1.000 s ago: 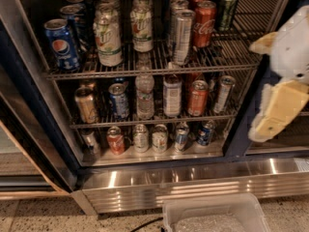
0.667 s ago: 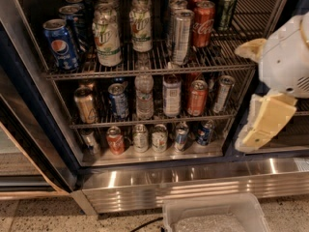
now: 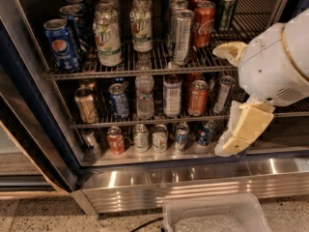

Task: Pick 7up can from top shelf of fridge

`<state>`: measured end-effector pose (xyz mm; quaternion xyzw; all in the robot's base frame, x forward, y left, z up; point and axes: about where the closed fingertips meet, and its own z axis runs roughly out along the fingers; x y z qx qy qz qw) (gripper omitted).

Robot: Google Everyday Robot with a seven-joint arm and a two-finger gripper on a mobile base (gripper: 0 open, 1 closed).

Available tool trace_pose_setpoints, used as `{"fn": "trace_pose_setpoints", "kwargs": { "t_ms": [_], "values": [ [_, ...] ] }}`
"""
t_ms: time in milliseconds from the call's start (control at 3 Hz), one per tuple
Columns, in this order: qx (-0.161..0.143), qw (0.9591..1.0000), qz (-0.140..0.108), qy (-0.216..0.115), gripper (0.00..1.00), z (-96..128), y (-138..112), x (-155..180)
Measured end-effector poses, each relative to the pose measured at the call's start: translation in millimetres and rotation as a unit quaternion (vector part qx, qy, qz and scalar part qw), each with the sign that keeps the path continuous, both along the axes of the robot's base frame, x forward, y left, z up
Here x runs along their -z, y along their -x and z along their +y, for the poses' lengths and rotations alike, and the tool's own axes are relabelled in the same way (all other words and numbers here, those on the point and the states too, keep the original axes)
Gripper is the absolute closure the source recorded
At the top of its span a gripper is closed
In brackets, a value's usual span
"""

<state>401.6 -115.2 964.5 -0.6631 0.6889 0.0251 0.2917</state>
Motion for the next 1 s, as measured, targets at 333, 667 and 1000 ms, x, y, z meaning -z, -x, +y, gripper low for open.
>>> {"fn": "trace_pose_setpoints", "kwargs": {
  "t_ms": [333,667,1000],
  "values": [
    [0.006,0.9999,0.003,-0.013,0.0,5.7,-3.3,2.2],
    [0.036,0.9982,-0.006,-0.047,0.0,15.3,-13.8,5.6],
    [0.063,0.9933,-0.028,-0.093,0.0,32.8,-29.1,-1.9]
  ]
}}
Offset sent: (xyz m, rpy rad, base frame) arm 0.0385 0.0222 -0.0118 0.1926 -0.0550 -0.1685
